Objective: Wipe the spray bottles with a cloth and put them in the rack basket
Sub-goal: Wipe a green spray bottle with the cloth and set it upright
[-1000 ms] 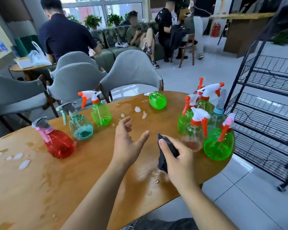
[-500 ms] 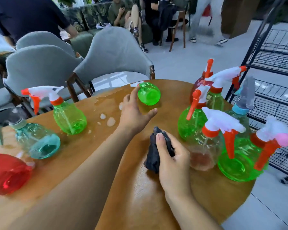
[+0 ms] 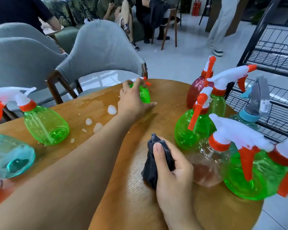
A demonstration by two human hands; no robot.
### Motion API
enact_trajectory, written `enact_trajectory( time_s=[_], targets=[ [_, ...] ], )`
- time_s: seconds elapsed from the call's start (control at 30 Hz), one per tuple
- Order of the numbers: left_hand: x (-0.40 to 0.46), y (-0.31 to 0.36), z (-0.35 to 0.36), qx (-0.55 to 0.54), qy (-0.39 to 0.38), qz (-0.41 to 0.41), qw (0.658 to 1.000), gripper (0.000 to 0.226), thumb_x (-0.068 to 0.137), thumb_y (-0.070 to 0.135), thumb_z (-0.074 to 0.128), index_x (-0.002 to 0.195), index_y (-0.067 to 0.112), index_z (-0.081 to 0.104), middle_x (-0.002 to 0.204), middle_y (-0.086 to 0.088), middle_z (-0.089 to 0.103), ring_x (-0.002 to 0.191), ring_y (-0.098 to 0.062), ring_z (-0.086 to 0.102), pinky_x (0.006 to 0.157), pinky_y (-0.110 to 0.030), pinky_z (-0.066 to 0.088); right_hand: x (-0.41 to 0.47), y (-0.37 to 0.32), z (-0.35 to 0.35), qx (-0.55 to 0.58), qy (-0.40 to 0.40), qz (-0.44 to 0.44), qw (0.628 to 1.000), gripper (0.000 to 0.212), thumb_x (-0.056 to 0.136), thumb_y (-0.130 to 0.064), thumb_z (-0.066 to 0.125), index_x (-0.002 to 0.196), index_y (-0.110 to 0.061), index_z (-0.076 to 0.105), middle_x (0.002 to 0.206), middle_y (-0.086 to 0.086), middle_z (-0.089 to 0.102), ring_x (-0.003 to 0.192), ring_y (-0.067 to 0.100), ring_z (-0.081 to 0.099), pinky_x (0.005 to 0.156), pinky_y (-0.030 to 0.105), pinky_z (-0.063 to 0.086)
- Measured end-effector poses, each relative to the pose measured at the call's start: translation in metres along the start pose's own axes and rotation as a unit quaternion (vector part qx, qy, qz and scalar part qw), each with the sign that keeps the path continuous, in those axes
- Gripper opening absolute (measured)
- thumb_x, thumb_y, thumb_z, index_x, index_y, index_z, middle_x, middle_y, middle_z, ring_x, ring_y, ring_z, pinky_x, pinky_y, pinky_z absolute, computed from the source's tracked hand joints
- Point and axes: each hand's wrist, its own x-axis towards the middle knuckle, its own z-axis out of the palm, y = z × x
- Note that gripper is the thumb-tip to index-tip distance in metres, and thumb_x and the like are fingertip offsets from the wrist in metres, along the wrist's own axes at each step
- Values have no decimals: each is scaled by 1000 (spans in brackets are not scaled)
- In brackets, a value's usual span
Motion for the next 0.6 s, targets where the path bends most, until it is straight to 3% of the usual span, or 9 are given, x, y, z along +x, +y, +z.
enact_trajectory(
  time_s=[0.1, 0.2, 0.3, 0.43, 0.53, 0.6],
  targets=[
    [-8, -1, -5, 18, 30, -21, 999, 66, 77, 43, 90, 126, 32, 49, 141, -7, 42, 128, -37, 52, 84, -45, 48, -2, -1, 0, -2, -3, -2, 1000, 20, 97, -32, 65, 110, -28, 80, 109, -14, 79, 111, 6, 71, 98, 31, 54],
    [-24, -6, -18, -13, 34, -64, 997, 80, 76, 45, 89, 142, 32, 45, 142, -13, 45, 119, -41, 61, 97, -48, 54, -6, -5, -2, -10, -15, 2, 1000, 16, 99, -29, 65, 108, -31, 79, 108, -18, 78, 110, 2, 71, 95, 21, 54],
    [-54, -13, -40, -53, 27, -101, 993, 94, 79, 46, 89, 157, 32, 37, 147, -11, 53, 129, -34, 58, 106, -42, 47, -13, -10, -5, -14, -24, 15, 999, 16, 99, -29, 66, 108, -32, 78, 107, -19, 78, 109, 1, 70, 94, 21, 54],
    [-119, -16, -72, -170, 63, -107, 978, 91, 80, 41, 91, 156, 29, 43, 134, 11, 53, 126, -15, 52, 97, -19, 36, -31, -20, -4, 4, -27, 36, 999, 20, 94, -35, 67, 109, -30, 79, 107, -15, 79, 107, 5, 73, 94, 28, 57],
    [-175, -8, -101, -287, 115, -119, 944, 74, 82, 34, 92, 146, 34, 53, 137, 14, 57, 119, 4, 56, 93, -1, 36, -53, -27, 1, 3, -31, 52, 998, 22, 86, -41, 70, 104, -33, 81, 104, -12, 81, 106, 10, 75, 97, 38, 58],
    [-209, 2, -120, -415, 123, -159, 887, 61, 83, 27, 90, 136, 40, 62, 138, 11, 64, 116, 7, 63, 98, -19, 50, -72, -33, 4, 2, -55, 59, 997, 18, 84, -43, 72, 98, -40, 83, 102, -13, 81, 103, 8, 75, 96, 39, 58]
  ],
)
